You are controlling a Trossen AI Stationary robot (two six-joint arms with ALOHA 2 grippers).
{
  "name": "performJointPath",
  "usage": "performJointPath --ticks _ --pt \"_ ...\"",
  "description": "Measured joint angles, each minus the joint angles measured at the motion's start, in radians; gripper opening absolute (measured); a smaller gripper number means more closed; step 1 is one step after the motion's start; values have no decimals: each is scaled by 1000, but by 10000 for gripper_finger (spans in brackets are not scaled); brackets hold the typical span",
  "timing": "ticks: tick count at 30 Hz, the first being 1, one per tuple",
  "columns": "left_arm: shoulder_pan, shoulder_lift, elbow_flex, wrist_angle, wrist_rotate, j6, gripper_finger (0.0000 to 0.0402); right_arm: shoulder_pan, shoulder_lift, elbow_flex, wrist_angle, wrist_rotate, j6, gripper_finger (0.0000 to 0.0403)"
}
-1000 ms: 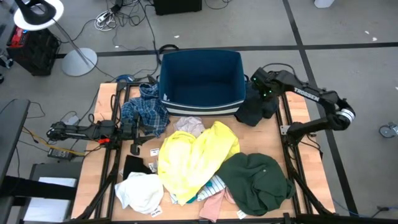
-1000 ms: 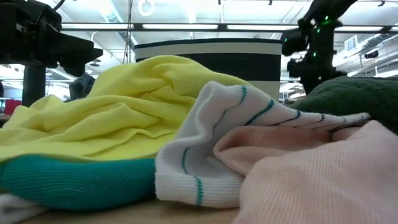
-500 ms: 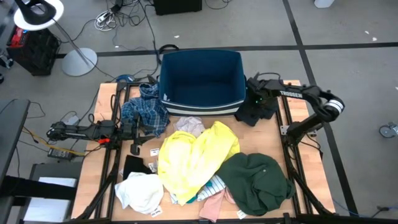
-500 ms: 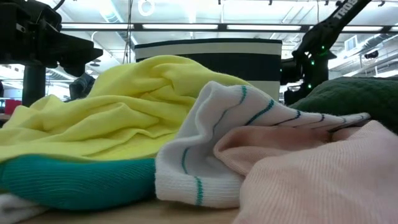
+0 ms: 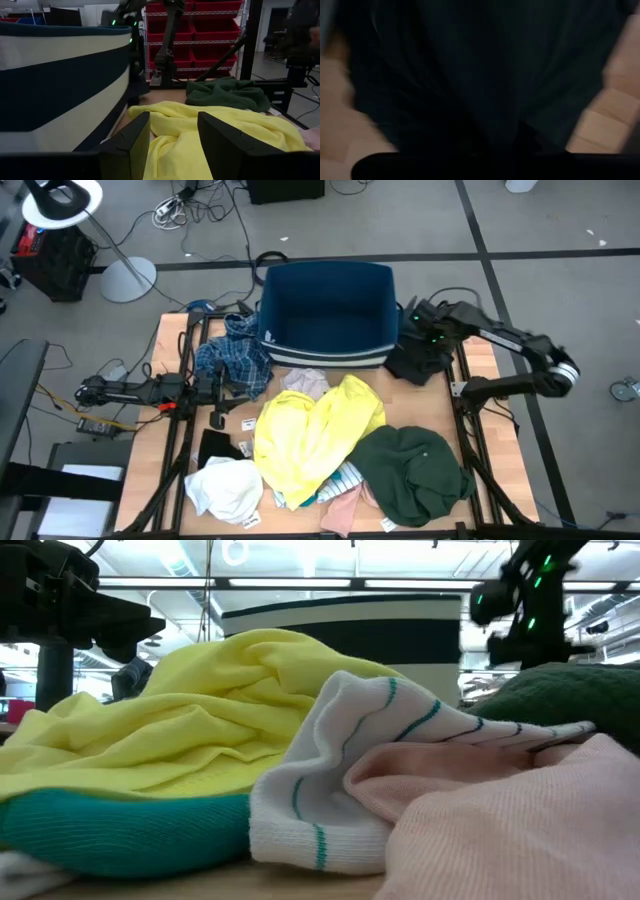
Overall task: Sort clothes
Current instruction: Put the black shorts into the blue laundry bin
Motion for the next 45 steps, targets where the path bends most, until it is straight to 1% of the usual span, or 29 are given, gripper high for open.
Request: performJointPath --ticks 6,9,12,20,25,28,32,37,45 --pt "0 0 0 0 0 0 172 23 -142 189 -169 58 61 32" --pt "0 0 0 0 0 0 172 29 -170 295 -224 94 74 32" --pt "0 0 0 0 0 0 172 28 -179 381 -227 104 56 32" --pt "0 0 0 0 0 0 172 29 -129 505 -159 91 2 32" --pt "0 0 0 0 0 0 172 29 -89 571 -60 79 -42 32" --pt "0 0 0 0 0 0 172 29 -63 606 15 45 -72 32" --pt "0 0 0 0 0 0 172 31 -22 669 28 21 -98 32" --pt "0 0 0 0 0 0 172 49 7 759 61 34 -116 32" --pt "0 0 0 0 0 0 172 136 51 880 176 -5 -151 32"
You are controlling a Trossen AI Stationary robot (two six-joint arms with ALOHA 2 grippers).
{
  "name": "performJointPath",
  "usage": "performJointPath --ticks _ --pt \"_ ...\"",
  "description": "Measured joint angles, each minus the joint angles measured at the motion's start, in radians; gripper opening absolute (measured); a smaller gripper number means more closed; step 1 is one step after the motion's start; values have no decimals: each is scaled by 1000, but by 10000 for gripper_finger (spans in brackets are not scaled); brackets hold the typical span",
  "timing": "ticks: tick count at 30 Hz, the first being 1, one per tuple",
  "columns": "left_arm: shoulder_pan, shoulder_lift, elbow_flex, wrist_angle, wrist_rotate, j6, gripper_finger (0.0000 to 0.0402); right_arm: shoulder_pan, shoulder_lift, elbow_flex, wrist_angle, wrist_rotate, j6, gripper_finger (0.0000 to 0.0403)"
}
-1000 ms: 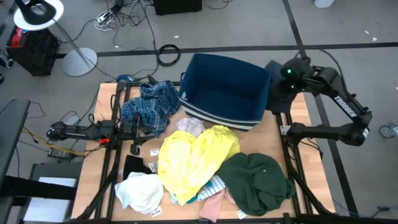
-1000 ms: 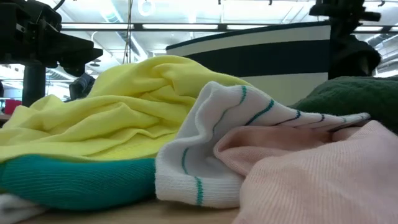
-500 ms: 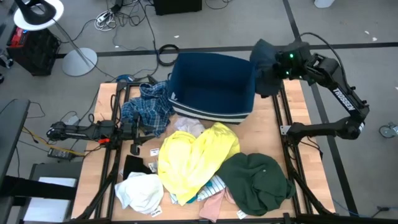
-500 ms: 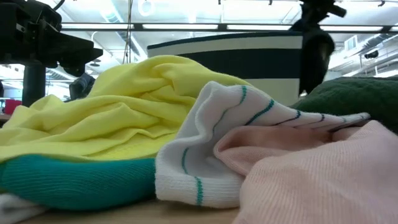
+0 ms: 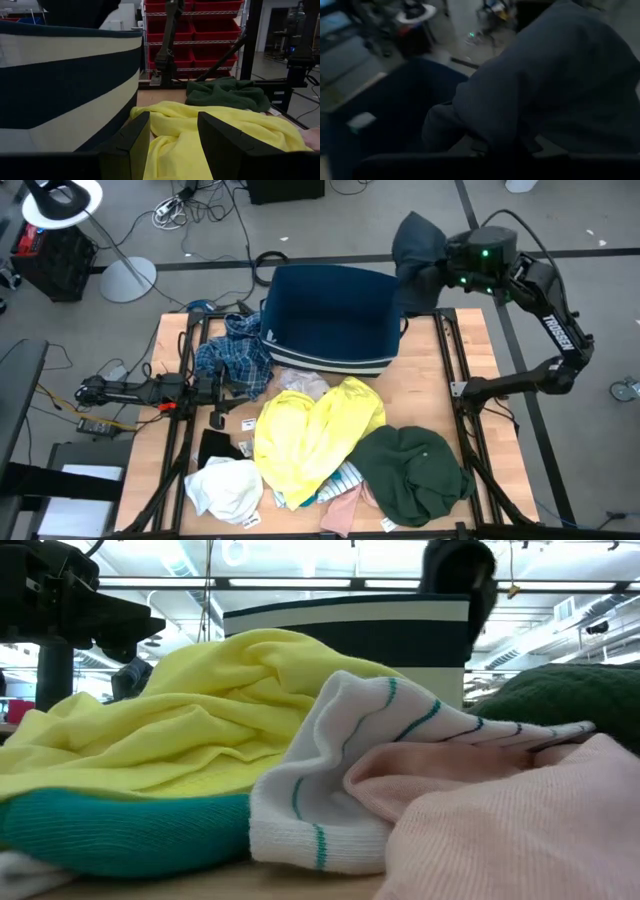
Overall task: Sort clothes
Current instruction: Put the black shorts into the blue laundry bin
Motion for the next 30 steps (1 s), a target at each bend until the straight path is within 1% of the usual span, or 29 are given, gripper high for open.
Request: performJointPath --ticks 8,15,20,26,30 --pt "0 0 0 0 0 0 172 96 68 37 134 -90 -11 32" --pt "0 0 0 0 0 0 172 156 178 38 143 -98 -17 32" --pt "0 0 0 0 0 0 172 166 279 38 142 -94 -16 33" --pt "0 0 0 0 0 0 172 165 403 37 133 -122 -10 74" --pt "0 0 0 0 0 0 172 166 482 38 126 -136 -41 86"
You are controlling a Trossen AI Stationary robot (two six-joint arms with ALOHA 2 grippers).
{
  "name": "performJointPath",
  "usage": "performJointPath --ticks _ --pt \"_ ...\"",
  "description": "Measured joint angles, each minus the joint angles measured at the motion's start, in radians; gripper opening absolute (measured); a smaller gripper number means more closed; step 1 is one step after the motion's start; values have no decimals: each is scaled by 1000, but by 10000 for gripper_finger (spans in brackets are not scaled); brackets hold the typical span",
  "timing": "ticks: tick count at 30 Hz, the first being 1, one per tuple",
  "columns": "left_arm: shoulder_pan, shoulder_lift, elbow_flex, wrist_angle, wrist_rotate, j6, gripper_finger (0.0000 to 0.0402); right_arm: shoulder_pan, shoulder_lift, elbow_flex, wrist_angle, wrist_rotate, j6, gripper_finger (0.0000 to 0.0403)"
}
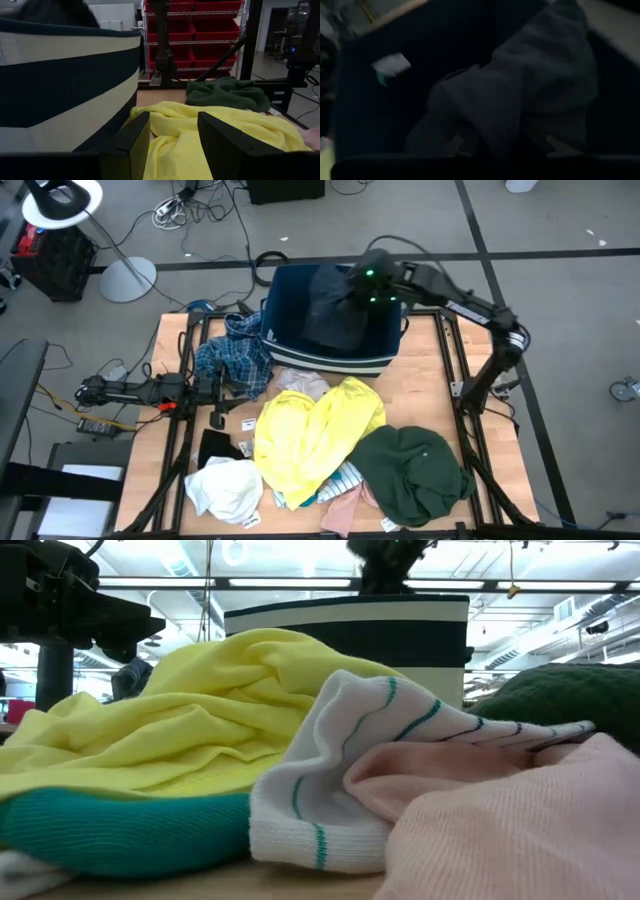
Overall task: Sort clothes
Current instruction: Put the black shorts into the blue laundry bin, then put the blue pants into the blue laundry bin
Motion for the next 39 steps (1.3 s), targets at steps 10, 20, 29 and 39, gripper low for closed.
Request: performJointPath --ticks 10,20,29,39 --pt "0 0 0 0 0 0 172 -1 82 0 -11 -44 -70 132" --pt "0 0 0 0 0 0 172 -3 -75 0 -86 -43 -101 194" --pt "0 0 0 0 0 0 172 81 -267 0 -249 -33 -64 194" --pt "0 0 0 66 2 0 172 299 -473 -145 -392 194 216 193"
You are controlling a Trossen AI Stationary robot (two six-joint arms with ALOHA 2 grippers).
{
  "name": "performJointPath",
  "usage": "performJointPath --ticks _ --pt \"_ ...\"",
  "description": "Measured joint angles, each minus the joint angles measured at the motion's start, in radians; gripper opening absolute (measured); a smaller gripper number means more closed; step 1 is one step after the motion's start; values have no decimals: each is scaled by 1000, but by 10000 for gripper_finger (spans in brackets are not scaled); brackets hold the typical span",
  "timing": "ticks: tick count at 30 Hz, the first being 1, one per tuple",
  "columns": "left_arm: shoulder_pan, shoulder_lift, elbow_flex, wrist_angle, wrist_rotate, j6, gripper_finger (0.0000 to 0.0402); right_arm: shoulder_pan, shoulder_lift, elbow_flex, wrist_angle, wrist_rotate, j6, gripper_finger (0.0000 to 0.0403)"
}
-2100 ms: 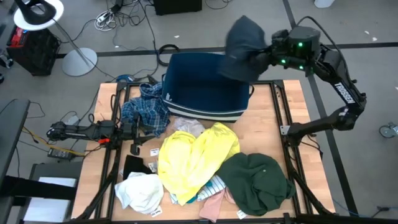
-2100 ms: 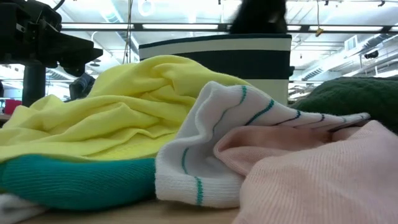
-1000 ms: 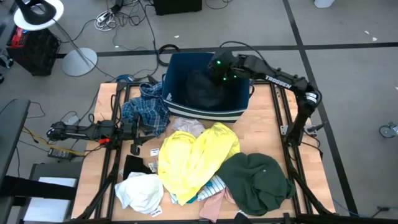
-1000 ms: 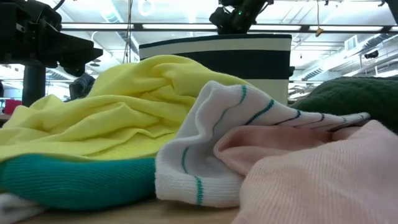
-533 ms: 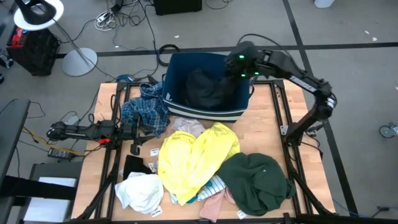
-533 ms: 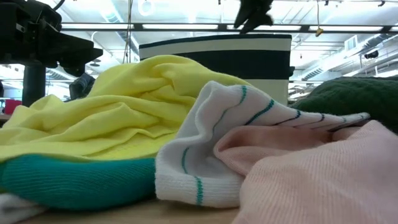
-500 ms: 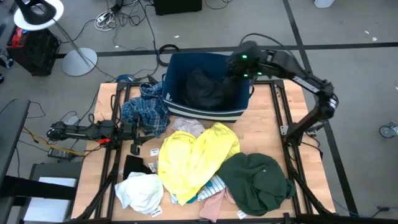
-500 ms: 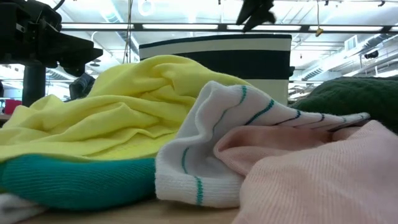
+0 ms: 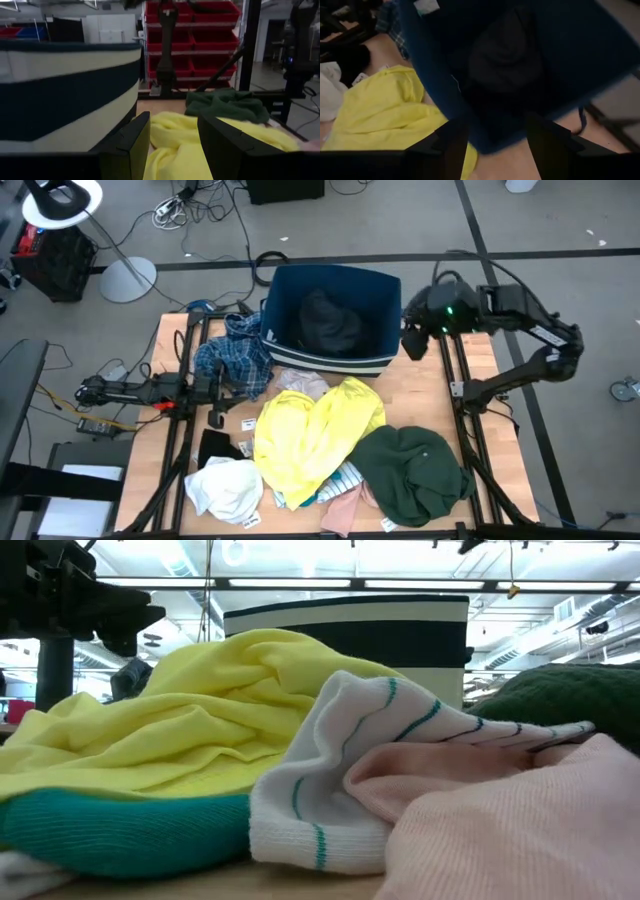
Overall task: Sort clothes
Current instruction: Put the blue pants into the blue laundry bin
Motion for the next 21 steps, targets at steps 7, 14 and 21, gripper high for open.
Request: performJointPath --ticks 7,14,21 --pt "0 0 0 62 0 -8 172 147 -113 -270 61 133 217 193" --pt "0 2 42 -36 -39 -104 172 279 -156 -554 321 176 254 190" --pt "0 19 293 -378 -186 -112 172 419 -167 -784 586 180 284 189"
